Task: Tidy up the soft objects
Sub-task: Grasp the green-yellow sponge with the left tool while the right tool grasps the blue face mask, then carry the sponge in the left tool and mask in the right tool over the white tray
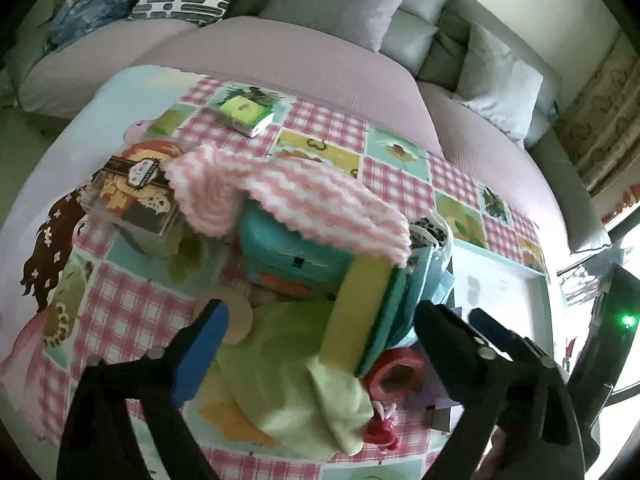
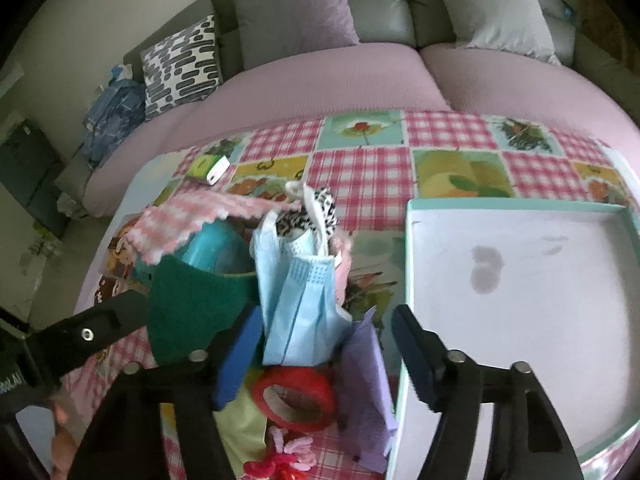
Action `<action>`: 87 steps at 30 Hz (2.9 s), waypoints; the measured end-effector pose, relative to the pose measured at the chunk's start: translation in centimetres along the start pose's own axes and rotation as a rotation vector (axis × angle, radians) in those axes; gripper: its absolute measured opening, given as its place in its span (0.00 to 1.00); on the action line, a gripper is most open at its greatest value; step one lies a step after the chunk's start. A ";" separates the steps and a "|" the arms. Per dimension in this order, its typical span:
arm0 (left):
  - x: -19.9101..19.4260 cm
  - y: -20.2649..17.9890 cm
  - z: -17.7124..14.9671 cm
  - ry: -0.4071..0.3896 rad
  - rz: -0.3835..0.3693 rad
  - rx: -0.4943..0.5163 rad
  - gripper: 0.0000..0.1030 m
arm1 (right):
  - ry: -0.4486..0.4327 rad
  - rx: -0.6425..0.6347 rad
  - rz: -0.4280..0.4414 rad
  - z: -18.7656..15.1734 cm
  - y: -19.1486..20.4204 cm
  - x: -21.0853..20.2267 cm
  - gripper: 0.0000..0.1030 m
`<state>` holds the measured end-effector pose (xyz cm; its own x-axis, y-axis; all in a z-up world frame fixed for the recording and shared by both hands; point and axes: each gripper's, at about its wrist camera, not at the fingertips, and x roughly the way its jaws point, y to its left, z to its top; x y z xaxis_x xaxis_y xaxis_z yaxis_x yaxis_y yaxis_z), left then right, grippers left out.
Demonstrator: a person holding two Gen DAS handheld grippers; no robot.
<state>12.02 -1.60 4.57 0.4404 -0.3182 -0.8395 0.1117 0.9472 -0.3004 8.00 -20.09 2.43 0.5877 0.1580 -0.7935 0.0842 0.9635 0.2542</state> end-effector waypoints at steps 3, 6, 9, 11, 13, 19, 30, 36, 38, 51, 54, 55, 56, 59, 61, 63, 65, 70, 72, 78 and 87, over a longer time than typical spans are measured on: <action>0.2 0.0 0.0 -0.006 0.007 -0.007 0.70 | 0.001 -0.005 0.029 0.0 0.3 0.4 0.58; 0.6 -0.1 -0.2 -0.002 -0.015 -0.008 0.61 | 0.005 -0.024 0.053 0.0 0.9 0.7 0.53; 0.9 -0.6 -0.4 -0.005 -0.023 0.004 0.52 | 0.017 -0.036 0.054 -0.1 1.3 1.3 0.46; 1.0 -0.9 -0.5 -0.005 -0.035 0.011 0.44 | 0.020 -0.046 0.050 -0.2 1.6 1.5 0.39; 1.1 -1.2 -0.7 -0.005 -0.046 0.022 0.37 | 0.021 -0.047 0.053 -0.2 1.6 1.6 0.32; 0.9 -1.8 -0.9 -0.018 -0.045 0.047 0.25 | 0.015 -0.029 0.055 -0.2 1.1 1.7 0.14; 0.5 -1.7 -1.1 -0.037 -0.041 0.053 0.17 | -0.027 -0.018 0.091 -0.1 0.6 0.2 0.05; -0.6 -1.8 -1.1 -0.069 -0.035 0.063 0.10 | -0.069 -0.019 0.120 0.0 0.8 -1.4 0.04; -1.1 -1.9 -1.1 -0.084 -0.033 0.066 0.10 | -0.088 -0.025 0.127 0.0 0.9 -2.2 0.04; -4.8 -2.3 -0.9 -0.188 -0.022 0.093 0.06 | -0.185 -0.011 0.145 0.4 0.3 -6.7 0.04; -5.6 -2.3 -0.9 -0.208 -0.018 0.097 0.06 | -0.208 0.002 0.144 0.4 -0.2 -7.8 0.04; -6.0 -2.4 -0.8 -0.219 -0.017 0.100 0.06 | -0.215 0.006 0.143 0.5 -0.4 -8.1 0.04; -6.4 -2.5 -0.8 -0.230 -0.016 0.104 0.06 | -0.227 0.010 0.142 0.5 -0.6 -8.5 0.04; -7.7 -3.2 -0.6 -0.260 -0.012 0.123 0.06 | -0.271 0.023 0.143 0.7 -1.3 -10.2 0.04; -8.5 -3.9 -0.5 -0.277 -0.013 0.142 0.06 | -0.297 0.033 0.135 0.7 -1.9 -11.2 0.04; -9.3 -5.0 -0.3 -0.295 -0.018 0.167 0.06 | -0.324 0.048 0.119 0.7 -2.7 -12.2 0.04; -9.6 -5.9 -0.1 -0.301 -0.029 0.190 0.06 | -0.347 0.076 0.093 0.7 -3.9 -13.2 0.04; -9.3 -9.4 0.6 -0.295 -0.063 0.263 0.06 | -0.369 0.150 -0.009 0.7 -7.6 -14.2 0.04; -9.0 -10.8 0.8 -0.294 -0.079 0.291 0.06 | -0.378 0.185 -0.051 0.5 -9.4 -14.8 0.04; -7.3 -15.7 1.0 -0.259 -0.152 0.376 0.06 | -0.377 0.273 -0.168 -0.1 -13.9 -15.6 0.04; -0.2 -20.0 0.8 -0.119 -0.224 0.411 0.06 | -0.315 0.343 -0.256 -0.4 -18.2 -13.5 0.04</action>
<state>10.43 -20.48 11.13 0.4616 -0.5321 -0.7098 0.5478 0.8003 -0.2437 -1.86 -39.69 8.30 0.7225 -0.1964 -0.6629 0.4841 0.8282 0.2822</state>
